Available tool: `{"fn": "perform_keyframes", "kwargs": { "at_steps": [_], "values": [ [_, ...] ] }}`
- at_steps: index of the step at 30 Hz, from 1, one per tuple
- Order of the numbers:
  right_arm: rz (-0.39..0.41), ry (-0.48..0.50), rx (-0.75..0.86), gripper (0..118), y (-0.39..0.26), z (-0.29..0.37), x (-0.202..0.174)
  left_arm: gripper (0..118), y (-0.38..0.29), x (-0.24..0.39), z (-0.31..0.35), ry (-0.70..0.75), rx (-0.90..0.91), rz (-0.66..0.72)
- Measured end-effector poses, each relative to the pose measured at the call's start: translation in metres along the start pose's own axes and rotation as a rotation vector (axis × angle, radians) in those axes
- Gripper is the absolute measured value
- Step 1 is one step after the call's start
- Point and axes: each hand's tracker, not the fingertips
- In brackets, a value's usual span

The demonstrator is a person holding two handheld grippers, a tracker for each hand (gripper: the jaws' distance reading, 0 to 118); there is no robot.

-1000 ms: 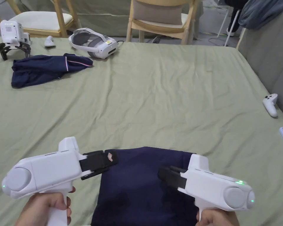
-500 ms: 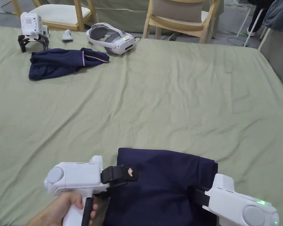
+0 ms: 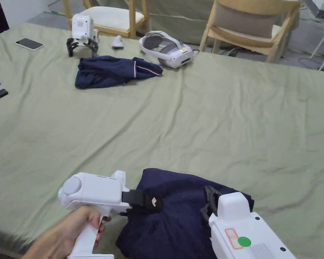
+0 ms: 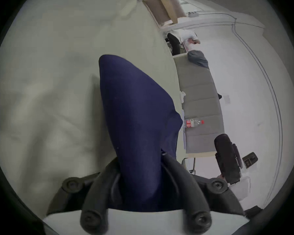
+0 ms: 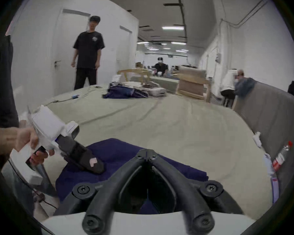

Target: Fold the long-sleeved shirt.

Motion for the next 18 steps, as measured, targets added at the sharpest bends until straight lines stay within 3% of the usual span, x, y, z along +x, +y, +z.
{"fn": "perform_keyframes", "kwargs": {
  "at_steps": [5, 9, 10, 11, 13, 14, 18],
  "values": [
    [0.036, 0.155, -0.017, 0, 0.021, -0.049, -0.06, 23, 0.038, -0.045, 0.117, 0.118, 0.135, 0.01],
    [0.052, 0.299, -0.015, 0, 0.048, -0.099, -0.126, 23, 0.069, -0.069, 0.218, 0.303, 0.215, -0.006],
    [0.069, 0.335, -0.017, 0, 0.054, -0.112, -0.144, 23, 0.053, -0.031, 0.226, 0.337, 0.229, -0.005],
    [0.08, 0.366, -0.027, 0, 0.059, -0.125, -0.161, 23, 0.056, -0.036, 0.243, 0.356, 0.249, 0.006],
    [0.111, 0.423, -0.06, 0, 0.07, -0.151, -0.201, 23, 0.065, -0.052, 0.278, 0.382, 0.296, 0.042],
    [0.122, 0.444, -0.078, 0, 0.073, -0.162, -0.217, 23, 0.073, -0.094, 0.301, 0.381, 0.304, 0.077],
    [0.134, 0.495, -0.136, 0, 0.08, -0.191, -0.26, 23, 0.074, -0.121, 0.316, 0.423, 0.306, 0.133]
  ]
}}
